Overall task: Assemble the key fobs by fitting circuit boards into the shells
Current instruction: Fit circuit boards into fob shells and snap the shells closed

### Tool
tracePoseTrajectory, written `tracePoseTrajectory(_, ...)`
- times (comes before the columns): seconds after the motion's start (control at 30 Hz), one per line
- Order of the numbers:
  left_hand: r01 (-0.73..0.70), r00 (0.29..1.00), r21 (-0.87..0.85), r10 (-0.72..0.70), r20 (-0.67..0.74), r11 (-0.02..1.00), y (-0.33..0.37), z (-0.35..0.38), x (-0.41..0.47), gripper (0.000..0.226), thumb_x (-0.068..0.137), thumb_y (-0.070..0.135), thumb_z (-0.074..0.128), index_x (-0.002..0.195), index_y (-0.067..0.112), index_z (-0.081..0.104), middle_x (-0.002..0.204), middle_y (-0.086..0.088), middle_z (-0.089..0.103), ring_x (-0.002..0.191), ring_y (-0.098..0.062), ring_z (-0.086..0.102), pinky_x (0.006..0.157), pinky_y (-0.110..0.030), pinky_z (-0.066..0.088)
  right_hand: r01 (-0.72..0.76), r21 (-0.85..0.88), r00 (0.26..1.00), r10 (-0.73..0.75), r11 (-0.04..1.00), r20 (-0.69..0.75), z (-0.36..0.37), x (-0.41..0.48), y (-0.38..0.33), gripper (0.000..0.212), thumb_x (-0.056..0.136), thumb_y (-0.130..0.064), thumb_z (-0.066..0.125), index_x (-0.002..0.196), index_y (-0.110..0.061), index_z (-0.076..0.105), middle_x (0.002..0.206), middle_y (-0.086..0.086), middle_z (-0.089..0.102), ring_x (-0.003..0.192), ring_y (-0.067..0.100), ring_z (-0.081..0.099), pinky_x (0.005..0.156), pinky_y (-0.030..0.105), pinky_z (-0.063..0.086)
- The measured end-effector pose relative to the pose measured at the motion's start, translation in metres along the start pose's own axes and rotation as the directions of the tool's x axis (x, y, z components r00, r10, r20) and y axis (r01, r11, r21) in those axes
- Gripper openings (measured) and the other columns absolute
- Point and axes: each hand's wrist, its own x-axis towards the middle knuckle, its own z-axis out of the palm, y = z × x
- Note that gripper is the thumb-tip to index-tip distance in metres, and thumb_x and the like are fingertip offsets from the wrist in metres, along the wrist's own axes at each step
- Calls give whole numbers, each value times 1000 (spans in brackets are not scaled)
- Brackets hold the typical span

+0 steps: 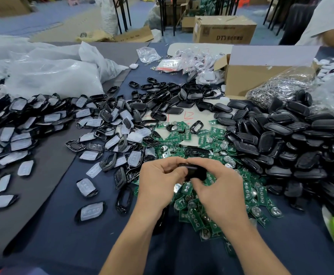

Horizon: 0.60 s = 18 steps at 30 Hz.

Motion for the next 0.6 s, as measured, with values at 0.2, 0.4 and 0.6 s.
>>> tracePoseTrajectory(0.2,-80,995,-29,82,51,996,0,-7,-7,38,86,-7,77,88,31,85,86,-7,81,80,-18,76,78,-33,63,-266,241,957,227,933,180,-16,14,2,32,85,-9,80,96,-39,82,87,-7,80,81,19,77,83,51,63)
tracePoseTrajectory(0.4,-149,985,55,144,96,987,9,-5,-9,25,82,11,81,89,35,85,84,-1,81,77,-12,73,76,-31,62,-239,337,970,208,911,124,-15,7,-2,43,79,-2,85,90,-43,82,84,-10,80,82,11,78,77,29,61)
tracePoseTrajectory(0.6,-269,961,163,253,110,949,13,-9,-12,42,85,-5,77,90,36,85,85,6,81,82,-16,77,78,-28,61,-190,158,977,171,969,128,-21,9,-10,41,79,-9,84,93,-47,79,83,-21,78,81,3,76,77,30,63)
